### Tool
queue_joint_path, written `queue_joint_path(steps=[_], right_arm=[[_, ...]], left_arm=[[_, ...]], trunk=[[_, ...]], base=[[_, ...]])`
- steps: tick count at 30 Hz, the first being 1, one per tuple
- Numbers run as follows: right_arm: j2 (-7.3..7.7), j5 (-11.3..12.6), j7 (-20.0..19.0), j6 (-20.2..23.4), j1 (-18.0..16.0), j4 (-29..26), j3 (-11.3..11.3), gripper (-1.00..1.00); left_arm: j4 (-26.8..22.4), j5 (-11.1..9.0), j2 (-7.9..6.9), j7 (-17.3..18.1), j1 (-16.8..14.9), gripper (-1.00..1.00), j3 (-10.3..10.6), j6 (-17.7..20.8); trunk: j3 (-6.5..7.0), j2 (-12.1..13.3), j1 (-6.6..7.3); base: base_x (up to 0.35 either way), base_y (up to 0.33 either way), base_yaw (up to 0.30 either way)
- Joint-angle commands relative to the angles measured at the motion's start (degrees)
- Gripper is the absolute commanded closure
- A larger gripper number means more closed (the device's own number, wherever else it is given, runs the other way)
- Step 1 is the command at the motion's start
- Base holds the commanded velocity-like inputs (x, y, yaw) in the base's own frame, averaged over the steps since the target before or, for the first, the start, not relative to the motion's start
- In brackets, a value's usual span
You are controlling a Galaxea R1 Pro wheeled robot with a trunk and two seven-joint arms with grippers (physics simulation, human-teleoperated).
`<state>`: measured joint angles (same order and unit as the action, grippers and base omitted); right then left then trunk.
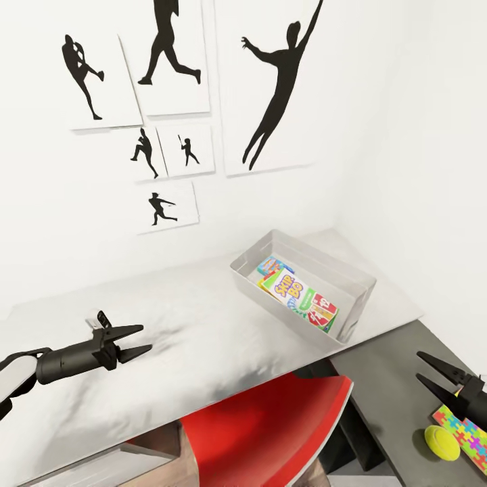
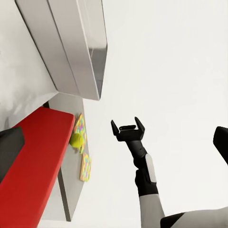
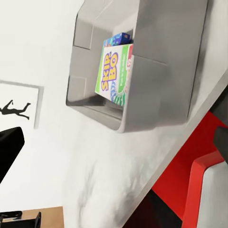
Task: Put all the toys in the child's room - the three board games (two on the bed and one on the table), the two jigsaw puzzles on the table, and the tennis ball on the table - inside the toy box on the table in the child's room.
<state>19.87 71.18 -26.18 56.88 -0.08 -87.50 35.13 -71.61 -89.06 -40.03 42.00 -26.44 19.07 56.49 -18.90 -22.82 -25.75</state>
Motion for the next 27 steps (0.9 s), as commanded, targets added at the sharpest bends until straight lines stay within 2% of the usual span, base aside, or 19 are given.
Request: queue_joint_path(steps=[1,21,27], right_arm=[[0.01,-0.35,-0.41,0.16,-0.01,-0.02,0.06,-1.00],[-0.01,-0.34,-0.54,0.07,-0.01,-0.19,-0.06,-1.00],[-0.01,-0.30,-0.56,0.07,-0.01,-0.49,-0.06,-1.00]], left_arm=[[0.08,-0.15,-0.05,0.19,-0.10,-1.00,0.18,0.20],[0.24,-0.07,-0.05,0.19,-0.10,-1.00,0.18,0.20],[0.17,-0.07,-0.05,0.19,-0.04,-1.00,0.18,0.20]], trunk=[[-0.09,-0.10,-0.03],[-0.09,-0.10,-0.03],[-0.03,-0.10,-0.03]], base=[[-0.003,0.000,0.000],[-0.001,0.000,0.000],[-0.089,0.000,0.000]])
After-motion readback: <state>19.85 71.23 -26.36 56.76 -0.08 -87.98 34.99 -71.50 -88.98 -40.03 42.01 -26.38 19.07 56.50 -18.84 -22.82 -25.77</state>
